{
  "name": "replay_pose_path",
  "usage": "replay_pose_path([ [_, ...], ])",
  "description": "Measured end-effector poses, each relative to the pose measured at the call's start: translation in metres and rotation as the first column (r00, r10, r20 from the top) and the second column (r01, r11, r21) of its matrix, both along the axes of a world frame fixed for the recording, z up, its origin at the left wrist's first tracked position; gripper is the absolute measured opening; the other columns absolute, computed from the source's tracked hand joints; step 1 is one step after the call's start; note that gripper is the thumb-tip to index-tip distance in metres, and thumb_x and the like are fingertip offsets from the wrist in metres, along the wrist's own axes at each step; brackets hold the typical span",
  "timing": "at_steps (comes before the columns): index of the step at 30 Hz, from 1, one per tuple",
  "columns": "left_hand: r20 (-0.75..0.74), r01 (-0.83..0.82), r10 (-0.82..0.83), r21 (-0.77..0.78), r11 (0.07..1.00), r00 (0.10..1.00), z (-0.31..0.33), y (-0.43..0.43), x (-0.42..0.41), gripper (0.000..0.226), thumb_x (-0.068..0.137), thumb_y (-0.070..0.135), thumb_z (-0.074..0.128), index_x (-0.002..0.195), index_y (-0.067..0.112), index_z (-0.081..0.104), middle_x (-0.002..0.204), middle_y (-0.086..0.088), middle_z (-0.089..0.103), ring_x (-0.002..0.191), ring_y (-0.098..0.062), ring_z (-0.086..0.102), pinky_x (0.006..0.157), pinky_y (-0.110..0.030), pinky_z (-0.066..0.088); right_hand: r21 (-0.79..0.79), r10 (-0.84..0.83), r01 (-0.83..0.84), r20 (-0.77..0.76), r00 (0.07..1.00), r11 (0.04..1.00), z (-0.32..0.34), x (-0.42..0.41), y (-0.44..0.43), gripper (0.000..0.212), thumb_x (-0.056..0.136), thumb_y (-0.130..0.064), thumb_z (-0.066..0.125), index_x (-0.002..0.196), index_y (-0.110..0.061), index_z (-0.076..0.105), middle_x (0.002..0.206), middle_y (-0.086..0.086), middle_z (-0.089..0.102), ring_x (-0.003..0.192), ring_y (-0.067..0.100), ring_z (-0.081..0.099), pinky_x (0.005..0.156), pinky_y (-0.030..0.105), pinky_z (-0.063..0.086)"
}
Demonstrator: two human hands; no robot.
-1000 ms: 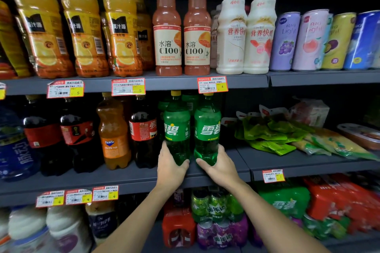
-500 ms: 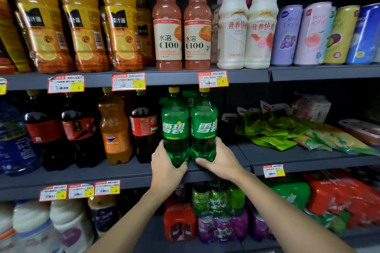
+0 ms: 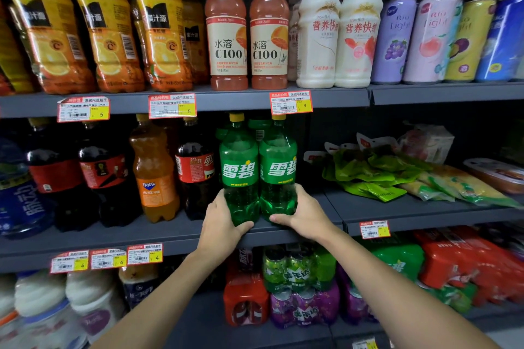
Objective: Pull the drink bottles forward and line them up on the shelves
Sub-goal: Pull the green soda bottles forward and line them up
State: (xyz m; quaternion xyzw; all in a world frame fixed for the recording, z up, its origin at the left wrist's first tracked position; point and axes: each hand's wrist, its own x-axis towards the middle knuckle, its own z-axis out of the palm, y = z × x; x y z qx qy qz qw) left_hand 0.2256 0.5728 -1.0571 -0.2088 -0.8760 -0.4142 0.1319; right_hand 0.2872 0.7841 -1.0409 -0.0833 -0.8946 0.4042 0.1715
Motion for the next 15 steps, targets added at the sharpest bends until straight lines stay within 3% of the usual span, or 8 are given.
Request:
replay_pose_path([
  [6,0.002,-0.031,0.031,-0.015,0.999,1.0,0.001,0.001,0.003,0.104,0.072,0.033,0.089,0.151,0.009,0.027,0.131,-0.013,0.057,0.125,-0.029,0.05,0.101,-0.036,0.043,-0.032,-0.035,0.035,-0.003,0.999,0.999,-0.002,-0.006,-0.003,0.091,0.067,-0.047,0.09,0.139,-0.026,0.039,0.118,-0.015,0.059,0.109,0.008,0.054,0.092,0.026,0.042],
  [10,0.025,0.011,-0.01,-0.047,0.999,1.0,0.008,-0.006,-0.001,0.098,0.072,0.031,0.089,0.149,0.015,0.03,0.131,-0.009,0.059,0.121,-0.025,0.056,0.098,-0.031,0.044,-0.035,-0.013,0.016,0.084,0.996,0.999,0.001,-0.008,0.006,0.09,0.062,-0.047,0.092,0.134,-0.03,0.04,0.118,-0.016,0.058,0.112,0.01,0.056,0.094,0.029,0.044],
  [13,0.049,0.06,-0.057,-0.078,0.995,0.997,0.015,-0.011,-0.005,0.102,0.071,0.03,0.089,0.15,0.017,0.026,0.132,-0.007,0.06,0.121,-0.024,0.058,0.1,-0.032,0.047,-0.161,0.044,-0.019,0.153,0.987,0.987,0.009,-0.01,0.016,0.098,0.057,-0.05,0.09,0.139,-0.034,0.037,0.126,-0.014,0.061,0.12,0.013,0.057,0.103,0.034,0.044],
  [15,0.03,0.079,-0.077,-0.094,0.992,0.997,0.018,-0.013,-0.005,0.104,0.07,0.031,0.09,0.15,0.017,0.025,0.13,-0.006,0.062,0.119,-0.025,0.059,0.098,-0.031,0.047,-0.232,0.085,-0.041,0.185,0.979,0.972,0.015,-0.01,0.019,0.105,0.055,-0.055,0.085,0.145,-0.041,0.033,0.131,-0.019,0.055,0.124,0.011,0.052,0.102,0.032,0.039],
])
